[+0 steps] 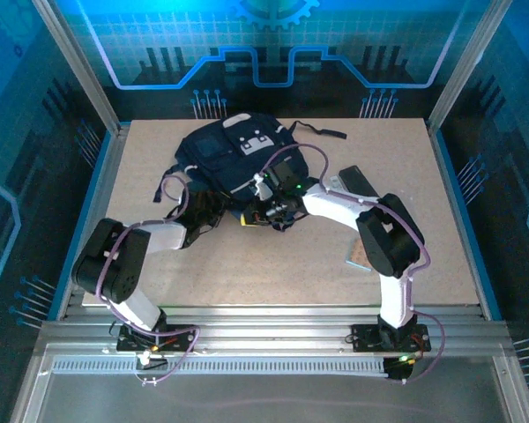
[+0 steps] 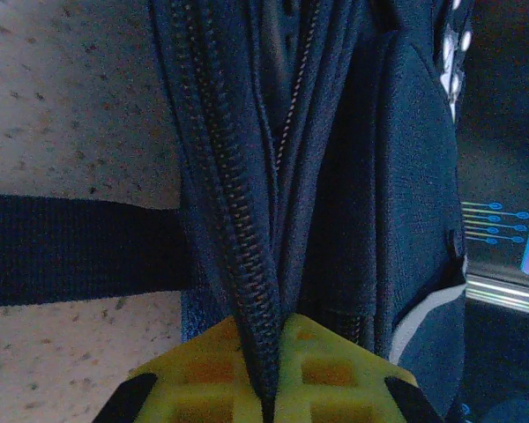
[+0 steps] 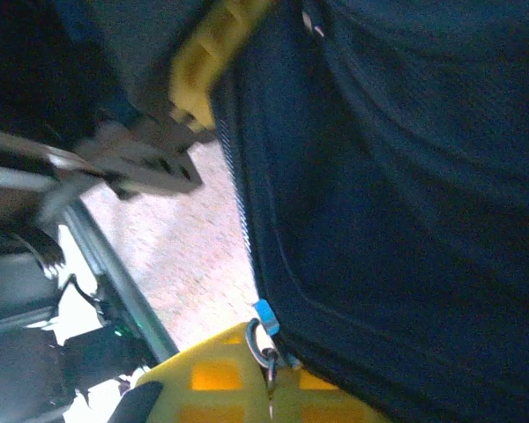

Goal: Pack books, pencil case, and school supplies into a backpack

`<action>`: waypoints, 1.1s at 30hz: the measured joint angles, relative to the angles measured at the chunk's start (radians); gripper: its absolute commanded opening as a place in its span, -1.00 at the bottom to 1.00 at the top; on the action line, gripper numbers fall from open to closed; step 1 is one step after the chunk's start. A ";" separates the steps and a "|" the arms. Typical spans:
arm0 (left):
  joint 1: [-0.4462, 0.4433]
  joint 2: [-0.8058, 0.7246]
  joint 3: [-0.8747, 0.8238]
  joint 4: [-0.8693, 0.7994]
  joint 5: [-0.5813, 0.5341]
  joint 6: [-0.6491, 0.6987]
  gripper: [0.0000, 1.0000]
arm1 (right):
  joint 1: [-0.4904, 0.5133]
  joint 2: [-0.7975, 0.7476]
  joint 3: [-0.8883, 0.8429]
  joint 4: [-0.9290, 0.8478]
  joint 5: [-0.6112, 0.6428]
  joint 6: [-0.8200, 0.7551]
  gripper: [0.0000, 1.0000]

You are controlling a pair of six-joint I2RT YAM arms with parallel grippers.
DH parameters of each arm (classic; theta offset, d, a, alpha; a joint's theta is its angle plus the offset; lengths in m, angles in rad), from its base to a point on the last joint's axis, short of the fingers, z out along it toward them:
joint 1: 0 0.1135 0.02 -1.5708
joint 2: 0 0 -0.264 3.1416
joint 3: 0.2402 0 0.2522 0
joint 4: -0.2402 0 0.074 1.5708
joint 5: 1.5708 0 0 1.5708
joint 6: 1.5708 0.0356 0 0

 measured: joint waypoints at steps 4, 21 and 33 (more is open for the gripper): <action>0.002 0.029 -0.001 0.052 0.040 0.000 -1.00 | -0.043 -0.046 -0.002 -0.148 0.054 -0.101 -1.00; 0.125 -0.139 0.099 -0.330 0.296 0.330 -1.00 | -0.236 -0.094 0.114 -0.517 0.443 -0.550 -1.00; 0.280 -0.005 0.429 -0.653 0.328 0.510 0.98 | -0.138 0.013 0.193 -0.383 0.274 -0.626 -1.00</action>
